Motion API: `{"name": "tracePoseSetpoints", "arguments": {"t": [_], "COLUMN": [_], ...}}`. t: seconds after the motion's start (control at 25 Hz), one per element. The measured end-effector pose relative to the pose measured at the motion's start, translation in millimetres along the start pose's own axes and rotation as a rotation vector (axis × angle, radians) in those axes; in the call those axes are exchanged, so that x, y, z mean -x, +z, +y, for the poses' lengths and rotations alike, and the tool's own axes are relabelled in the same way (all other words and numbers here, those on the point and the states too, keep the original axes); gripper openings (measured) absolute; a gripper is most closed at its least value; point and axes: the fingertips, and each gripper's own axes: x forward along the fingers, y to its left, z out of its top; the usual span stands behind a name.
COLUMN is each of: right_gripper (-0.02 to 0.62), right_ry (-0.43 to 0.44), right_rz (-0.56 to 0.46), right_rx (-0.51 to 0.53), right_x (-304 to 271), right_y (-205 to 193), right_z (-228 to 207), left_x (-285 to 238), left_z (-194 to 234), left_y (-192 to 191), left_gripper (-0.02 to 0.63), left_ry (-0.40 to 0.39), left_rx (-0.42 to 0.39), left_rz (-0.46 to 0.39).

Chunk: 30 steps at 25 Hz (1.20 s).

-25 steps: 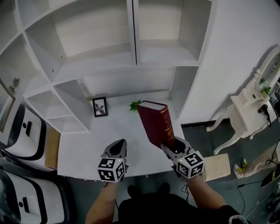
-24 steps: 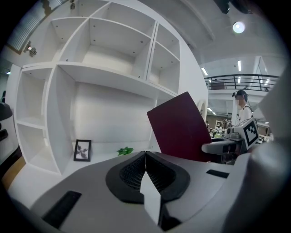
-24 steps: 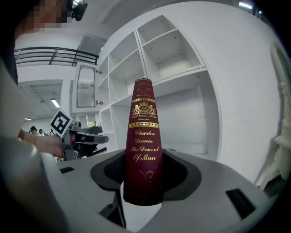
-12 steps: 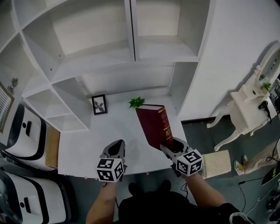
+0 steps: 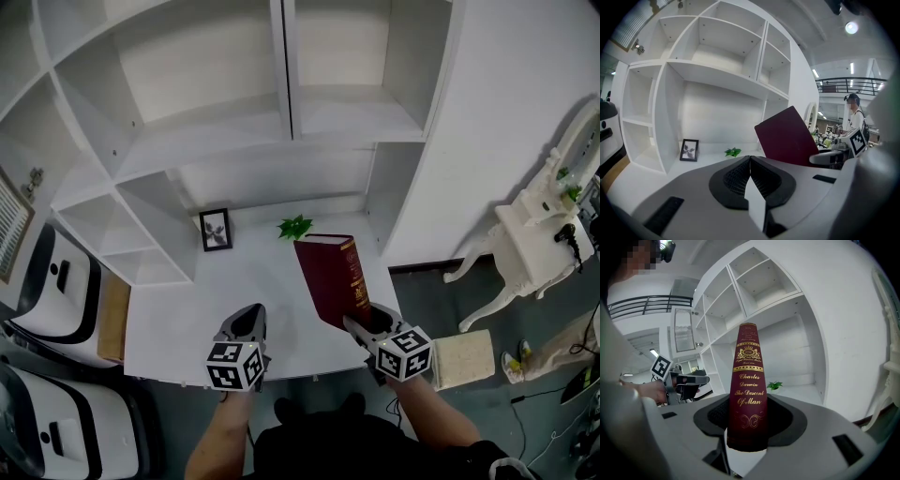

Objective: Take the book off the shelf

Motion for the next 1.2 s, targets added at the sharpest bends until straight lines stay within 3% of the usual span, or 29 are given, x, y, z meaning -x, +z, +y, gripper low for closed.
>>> {"name": "tracePoseSetpoints", "arguments": {"t": [1.2], "right_gripper": [0.213], "right_ry": [0.028], "right_rz": [-0.025], "right_rx": [-0.007], "right_x": [-3.1], "right_y": [8.4], "right_z": [-20.6], "left_x": [-18.6], "left_z": [-10.1], "left_y": [8.2], "left_gripper": [0.011], "left_ry": [0.011], "left_rx": [-0.006], "left_rz": [0.012]}}
